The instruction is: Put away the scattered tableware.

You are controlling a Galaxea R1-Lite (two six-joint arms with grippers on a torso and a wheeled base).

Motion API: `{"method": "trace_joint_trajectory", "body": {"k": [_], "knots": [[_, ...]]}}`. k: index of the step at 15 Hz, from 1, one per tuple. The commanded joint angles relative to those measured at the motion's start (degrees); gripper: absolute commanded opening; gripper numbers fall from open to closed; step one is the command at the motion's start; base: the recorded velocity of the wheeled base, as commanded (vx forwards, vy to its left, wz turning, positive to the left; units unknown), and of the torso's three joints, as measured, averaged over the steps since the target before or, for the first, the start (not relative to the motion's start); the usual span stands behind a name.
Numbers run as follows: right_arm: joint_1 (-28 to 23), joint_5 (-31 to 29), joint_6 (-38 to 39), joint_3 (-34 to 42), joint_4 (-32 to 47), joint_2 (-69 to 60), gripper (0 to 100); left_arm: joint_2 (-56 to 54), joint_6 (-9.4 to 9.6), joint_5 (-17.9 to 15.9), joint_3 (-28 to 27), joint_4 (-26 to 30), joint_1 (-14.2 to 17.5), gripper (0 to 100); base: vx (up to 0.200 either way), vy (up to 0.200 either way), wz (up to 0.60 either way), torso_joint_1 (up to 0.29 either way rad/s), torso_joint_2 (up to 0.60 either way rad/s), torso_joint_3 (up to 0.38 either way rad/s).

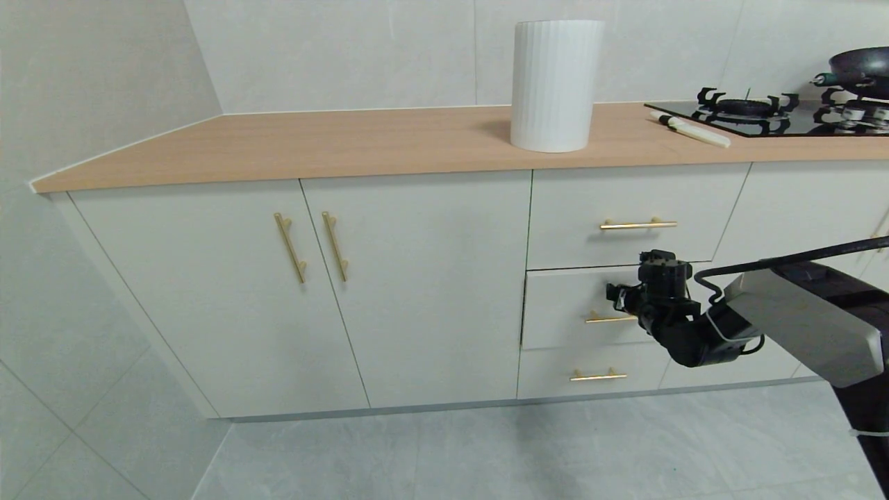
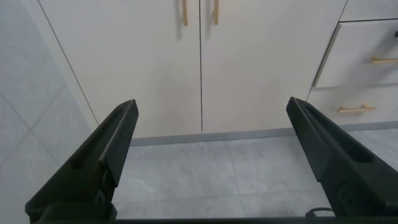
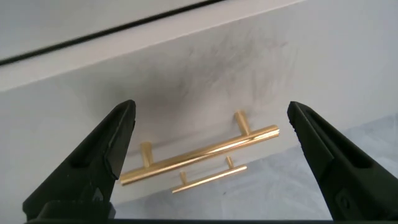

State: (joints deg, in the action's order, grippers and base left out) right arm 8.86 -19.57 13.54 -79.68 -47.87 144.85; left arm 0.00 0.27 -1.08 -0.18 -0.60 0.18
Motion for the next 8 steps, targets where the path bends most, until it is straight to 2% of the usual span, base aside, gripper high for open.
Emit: {"method": "trace_joint_trajectory", "body": {"k": [1, 8], "knots": [[0.0, 0.0, 0.0, -0.7, -0.2, 0.4, 100, 0.0, 0.0, 0.0, 0.0, 0.0, 0.0, 100, 0.0, 0.0, 0.0, 0.0, 0.0, 0.0], [-0.2, -2.7, 0.7, -5.4, -0.6, 3.2, 100, 0.0, 0.0, 0.0, 0.0, 0.0, 0.0, 100, 0.0, 0.0, 0.0, 0.0, 0.0, 0.0]]}}
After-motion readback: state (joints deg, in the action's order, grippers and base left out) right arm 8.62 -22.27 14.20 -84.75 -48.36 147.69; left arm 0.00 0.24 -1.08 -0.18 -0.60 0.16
